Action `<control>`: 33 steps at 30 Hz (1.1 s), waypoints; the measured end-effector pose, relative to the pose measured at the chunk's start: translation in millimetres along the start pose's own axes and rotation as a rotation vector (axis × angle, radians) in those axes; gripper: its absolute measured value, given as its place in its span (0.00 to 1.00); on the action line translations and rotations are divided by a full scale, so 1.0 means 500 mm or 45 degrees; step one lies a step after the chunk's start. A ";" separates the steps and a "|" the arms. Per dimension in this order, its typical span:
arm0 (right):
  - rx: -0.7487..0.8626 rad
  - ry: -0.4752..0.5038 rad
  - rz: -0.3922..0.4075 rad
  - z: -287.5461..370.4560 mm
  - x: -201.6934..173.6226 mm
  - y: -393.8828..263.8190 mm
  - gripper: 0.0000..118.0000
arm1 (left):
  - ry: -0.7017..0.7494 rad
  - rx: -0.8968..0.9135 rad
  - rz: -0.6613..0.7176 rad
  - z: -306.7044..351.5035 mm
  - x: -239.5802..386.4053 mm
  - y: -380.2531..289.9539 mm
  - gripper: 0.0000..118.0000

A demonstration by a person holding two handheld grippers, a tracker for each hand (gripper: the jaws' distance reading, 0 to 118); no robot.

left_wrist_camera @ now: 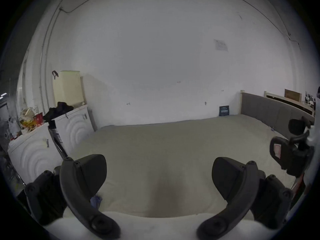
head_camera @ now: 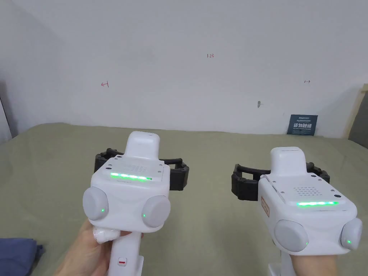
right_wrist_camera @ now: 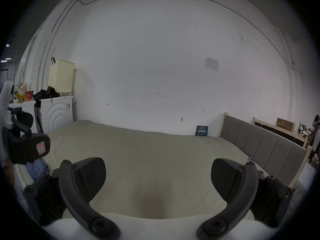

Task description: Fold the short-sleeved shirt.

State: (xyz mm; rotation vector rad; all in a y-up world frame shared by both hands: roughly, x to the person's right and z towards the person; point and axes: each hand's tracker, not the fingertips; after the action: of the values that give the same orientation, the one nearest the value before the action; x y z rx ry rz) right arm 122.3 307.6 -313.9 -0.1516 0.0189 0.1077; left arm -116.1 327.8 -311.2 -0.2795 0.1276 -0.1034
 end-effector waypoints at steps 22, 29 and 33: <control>0.004 0.001 -0.026 -0.013 -0.001 0.012 1.00 | -0.053 0.093 0.041 -0.002 -0.016 -0.013 1.00; 0.003 0.009 -0.035 -0.015 -0.001 0.015 1.00 | -0.146 -0.034 0.025 -0.004 -0.016 0.012 1.00; 0.002 0.013 -0.035 -0.017 0.000 0.015 1.00 | -0.114 0.032 0.039 -0.003 -0.014 0.008 1.00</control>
State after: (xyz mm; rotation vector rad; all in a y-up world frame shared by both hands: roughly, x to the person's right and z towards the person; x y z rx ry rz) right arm 121.4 313.7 -323.3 -0.1506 0.0271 0.0794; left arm -123.0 332.3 -312.8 -0.2566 0.0419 -0.0619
